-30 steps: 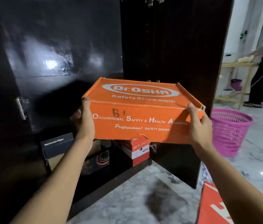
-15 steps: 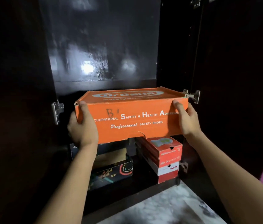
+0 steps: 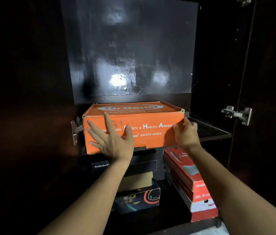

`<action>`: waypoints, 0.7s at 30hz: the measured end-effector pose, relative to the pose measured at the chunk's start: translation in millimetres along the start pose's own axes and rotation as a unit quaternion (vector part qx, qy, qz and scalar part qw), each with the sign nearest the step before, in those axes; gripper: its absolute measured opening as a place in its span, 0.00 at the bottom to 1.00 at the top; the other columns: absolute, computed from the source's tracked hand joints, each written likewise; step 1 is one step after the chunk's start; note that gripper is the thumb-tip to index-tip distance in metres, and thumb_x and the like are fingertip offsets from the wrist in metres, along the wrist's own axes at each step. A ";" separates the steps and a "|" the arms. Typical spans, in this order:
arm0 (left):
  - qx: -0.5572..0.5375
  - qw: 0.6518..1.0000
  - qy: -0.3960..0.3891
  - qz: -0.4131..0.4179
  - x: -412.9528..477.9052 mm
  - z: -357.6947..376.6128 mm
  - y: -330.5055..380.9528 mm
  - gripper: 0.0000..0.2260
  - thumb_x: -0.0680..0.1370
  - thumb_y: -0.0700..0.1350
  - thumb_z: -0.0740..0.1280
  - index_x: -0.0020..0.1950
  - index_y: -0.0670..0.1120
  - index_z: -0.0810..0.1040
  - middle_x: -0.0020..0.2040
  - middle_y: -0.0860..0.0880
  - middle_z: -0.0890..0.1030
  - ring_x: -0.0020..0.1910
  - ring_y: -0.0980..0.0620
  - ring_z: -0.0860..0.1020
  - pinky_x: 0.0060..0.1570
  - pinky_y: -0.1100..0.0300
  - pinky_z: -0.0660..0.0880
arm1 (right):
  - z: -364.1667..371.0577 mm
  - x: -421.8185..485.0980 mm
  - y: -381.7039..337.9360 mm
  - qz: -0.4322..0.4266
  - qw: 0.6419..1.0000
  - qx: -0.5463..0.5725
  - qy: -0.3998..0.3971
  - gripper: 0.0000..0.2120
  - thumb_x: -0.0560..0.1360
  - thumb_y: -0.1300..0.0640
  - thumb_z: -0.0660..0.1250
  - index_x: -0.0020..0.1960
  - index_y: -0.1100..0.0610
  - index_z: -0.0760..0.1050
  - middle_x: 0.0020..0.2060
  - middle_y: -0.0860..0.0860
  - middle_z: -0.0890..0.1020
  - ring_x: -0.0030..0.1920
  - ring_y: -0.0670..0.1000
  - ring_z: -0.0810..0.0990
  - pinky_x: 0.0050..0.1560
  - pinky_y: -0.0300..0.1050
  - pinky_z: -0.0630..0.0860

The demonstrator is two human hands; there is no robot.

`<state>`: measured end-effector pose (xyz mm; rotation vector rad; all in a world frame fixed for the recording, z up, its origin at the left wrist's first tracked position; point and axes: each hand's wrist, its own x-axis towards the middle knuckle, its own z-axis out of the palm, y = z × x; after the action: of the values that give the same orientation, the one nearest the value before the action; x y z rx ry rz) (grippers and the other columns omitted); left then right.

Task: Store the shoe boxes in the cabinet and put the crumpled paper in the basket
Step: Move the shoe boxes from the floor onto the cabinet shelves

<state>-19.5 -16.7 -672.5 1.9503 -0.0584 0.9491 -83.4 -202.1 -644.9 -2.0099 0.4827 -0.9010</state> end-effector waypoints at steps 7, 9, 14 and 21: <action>0.023 0.998 -0.049 -0.028 40.7 25.0 -33.9 0.41 0.74 0.51 0.72 0.80 0.54 0.52 0.79 0.39 0.39 0.78 0.39 0.39 0.74 0.42 0.44 | 37.9 29.5 -12.8 0.028 0.994 0.004 -0.104 0.31 0.79 0.59 0.65 0.78 0.54 0.57 0.72 0.55 0.68 0.71 0.56 0.69 0.74 0.51 0.64; 0.036 0.998 -0.050 -0.029 44.1 27.2 -39.2 0.42 0.73 0.50 0.73 0.80 0.54 0.51 0.79 0.39 0.39 0.78 0.39 0.39 0.74 0.42 0.43 | 43.0 38.1 -14.3 0.035 0.993 -0.007 -0.112 0.32 0.79 0.60 0.64 0.79 0.54 0.55 0.73 0.56 0.68 0.71 0.56 0.69 0.73 0.52 0.65; 0.036 0.998 -0.049 -0.032 46.0 28.7 -39.2 0.42 0.73 0.49 0.73 0.80 0.54 0.51 0.79 0.39 0.38 0.78 0.39 0.37 0.75 0.49 0.41 | 33.8 40.4 -7.0 0.023 0.989 0.002 -0.146 0.32 0.79 0.61 0.64 0.79 0.51 0.55 0.72 0.54 0.69 0.70 0.55 0.70 0.72 0.50 0.66; 0.036 0.991 -0.104 -0.072 39.5 11.0 -22.0 0.38 0.75 0.49 0.70 0.80 0.54 0.52 0.79 0.39 0.39 0.78 0.37 0.40 0.75 0.49 0.44 | -5.7 4.3 22.5 0.007 0.991 0.081 -0.103 0.20 0.81 0.60 0.64 0.72 0.55 0.69 0.60 0.46 0.76 0.60 0.43 0.72 0.61 0.36 0.65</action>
<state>23.4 0.0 -666.1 2.0847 -0.0022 0.6607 -84.8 -220.5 -659.7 -1.9229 0.2986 -0.6911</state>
